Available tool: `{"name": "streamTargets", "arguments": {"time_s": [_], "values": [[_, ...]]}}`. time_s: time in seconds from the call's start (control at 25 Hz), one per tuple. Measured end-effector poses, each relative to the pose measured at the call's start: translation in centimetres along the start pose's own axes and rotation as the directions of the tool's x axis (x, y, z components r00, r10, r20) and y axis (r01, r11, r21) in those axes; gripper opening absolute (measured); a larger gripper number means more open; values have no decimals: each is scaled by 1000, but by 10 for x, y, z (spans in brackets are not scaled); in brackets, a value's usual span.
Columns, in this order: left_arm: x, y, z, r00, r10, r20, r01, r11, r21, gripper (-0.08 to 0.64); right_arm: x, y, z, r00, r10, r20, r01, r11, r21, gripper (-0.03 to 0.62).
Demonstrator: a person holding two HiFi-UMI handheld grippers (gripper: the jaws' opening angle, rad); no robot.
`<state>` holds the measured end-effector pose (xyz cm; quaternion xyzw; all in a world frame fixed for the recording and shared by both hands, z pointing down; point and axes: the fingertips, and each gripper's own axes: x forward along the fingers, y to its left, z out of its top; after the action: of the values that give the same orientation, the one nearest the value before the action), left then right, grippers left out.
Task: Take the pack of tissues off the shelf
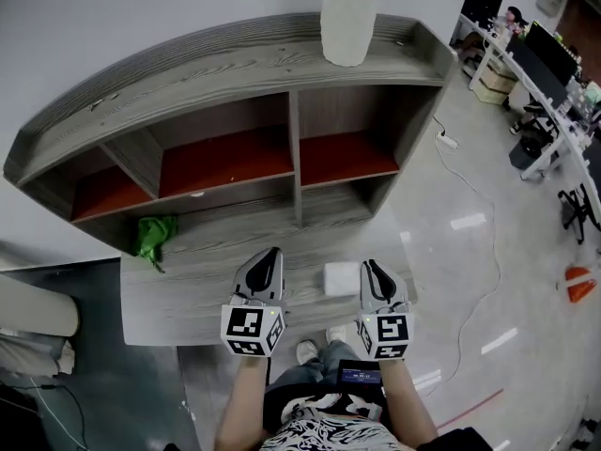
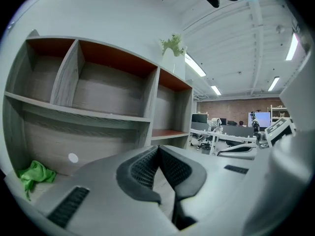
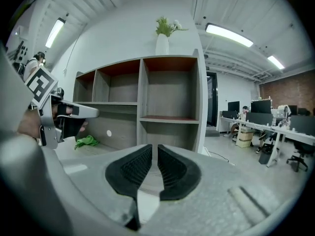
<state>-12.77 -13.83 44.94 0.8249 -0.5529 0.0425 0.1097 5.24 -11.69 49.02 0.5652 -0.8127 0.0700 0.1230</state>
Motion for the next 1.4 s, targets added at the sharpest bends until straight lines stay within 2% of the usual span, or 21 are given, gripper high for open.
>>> {"name": "streamTargets", "arguments": {"time_s": [0.24, 0.4, 0.6, 0.72, 0.92, 1.2, 1.4], "values": [[-13, -3, 18, 1000, 11, 24, -12, 999, 33, 6, -9, 7, 28, 998, 18, 57, -18, 1000, -4, 41], [-24, -12, 31, 997, 2, 77, -2, 1000, 4, 6, -16, 8, 41, 995, 44, 89, -44, 999, -7, 41], [-32, -23, 29, 998, 35, 52, -35, 999, 3, 6, -33, 7, 48, 992, 76, 105, -75, 997, -14, 32], [-38, -32, 27, 998, 54, 39, -54, 998, 9, 6, -48, 2, 48, 990, 80, 112, -79, 997, -12, 17], [-56, -58, 31, 996, 53, 77, -57, 997, 56, 6, -70, -7, 43, 988, 84, 130, -84, 996, 1, 6], [-75, -78, 20, 995, 61, 84, -63, 998, 27, 6, -95, -12, 35, 983, 93, 155, -95, 995, 6, 6], [-81, -85, 24, 994, 60, 90, -63, 997, 34, 6, -104, -13, 36, 983, 94, 159, -96, 995, 8, 6]]}}
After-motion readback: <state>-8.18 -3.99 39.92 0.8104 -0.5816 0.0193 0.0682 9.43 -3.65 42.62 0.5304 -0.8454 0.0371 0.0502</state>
